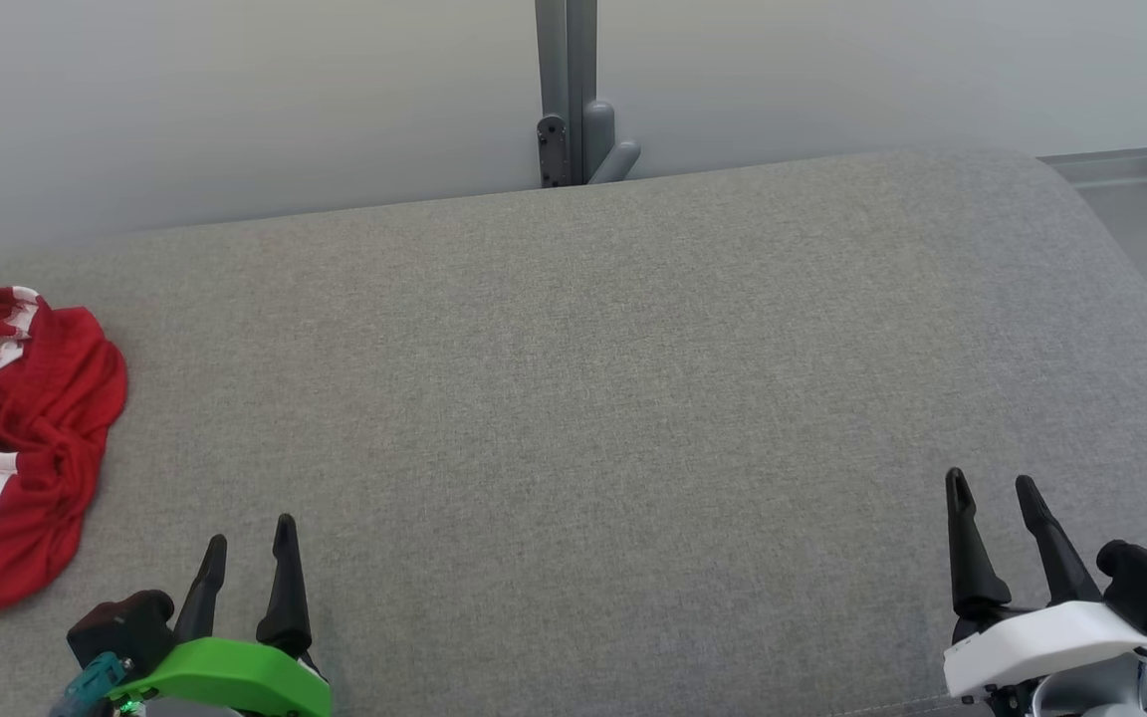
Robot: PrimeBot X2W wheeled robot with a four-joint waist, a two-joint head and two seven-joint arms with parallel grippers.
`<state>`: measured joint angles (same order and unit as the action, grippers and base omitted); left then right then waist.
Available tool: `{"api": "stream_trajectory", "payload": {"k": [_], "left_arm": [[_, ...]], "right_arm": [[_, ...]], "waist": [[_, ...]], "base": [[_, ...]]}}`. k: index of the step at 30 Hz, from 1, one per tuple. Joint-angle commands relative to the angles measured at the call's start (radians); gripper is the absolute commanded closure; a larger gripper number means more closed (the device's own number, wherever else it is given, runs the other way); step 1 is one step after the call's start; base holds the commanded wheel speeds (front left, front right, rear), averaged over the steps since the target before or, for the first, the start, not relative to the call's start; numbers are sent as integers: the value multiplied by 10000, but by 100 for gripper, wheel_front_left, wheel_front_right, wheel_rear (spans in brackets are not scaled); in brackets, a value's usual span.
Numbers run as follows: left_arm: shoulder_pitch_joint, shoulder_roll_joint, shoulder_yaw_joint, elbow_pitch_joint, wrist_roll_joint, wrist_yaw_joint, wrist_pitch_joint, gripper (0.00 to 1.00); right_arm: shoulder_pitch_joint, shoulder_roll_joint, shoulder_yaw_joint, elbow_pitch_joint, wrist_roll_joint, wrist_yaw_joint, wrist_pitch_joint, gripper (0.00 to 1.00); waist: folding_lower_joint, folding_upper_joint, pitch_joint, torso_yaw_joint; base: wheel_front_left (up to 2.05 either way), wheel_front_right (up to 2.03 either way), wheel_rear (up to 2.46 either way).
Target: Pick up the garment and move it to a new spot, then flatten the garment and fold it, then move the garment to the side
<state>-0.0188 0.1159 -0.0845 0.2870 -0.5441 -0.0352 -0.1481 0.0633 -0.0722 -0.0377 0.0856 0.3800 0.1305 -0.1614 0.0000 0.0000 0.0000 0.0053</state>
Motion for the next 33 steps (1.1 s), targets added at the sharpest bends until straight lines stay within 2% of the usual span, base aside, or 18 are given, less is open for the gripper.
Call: {"api": "stream_trajectory", "payload": {"k": [1, 16, 33], "left_arm": [[70, 28, 46, -141, 308, -45, -91, 0], [367, -85, 218, -190, 1898, -135, -477, 0], [643, -255, 525, -71, 3318, -239, -865, 0]], "right_arm": [[68, -66, 33, -79, -299, 2, -114, 0], [210, -92, 98, -266, -1847, 2, -440, 0], [377, 12, -27, -257, -3013, 3, -777, 0]], "waist": [[0, 0, -6, 1], [0, 0, -57, 44], [0, 0, -114, 105]], "base": [[0, 0, 0], [0, 0, 0], [0, 0, 0]]}}
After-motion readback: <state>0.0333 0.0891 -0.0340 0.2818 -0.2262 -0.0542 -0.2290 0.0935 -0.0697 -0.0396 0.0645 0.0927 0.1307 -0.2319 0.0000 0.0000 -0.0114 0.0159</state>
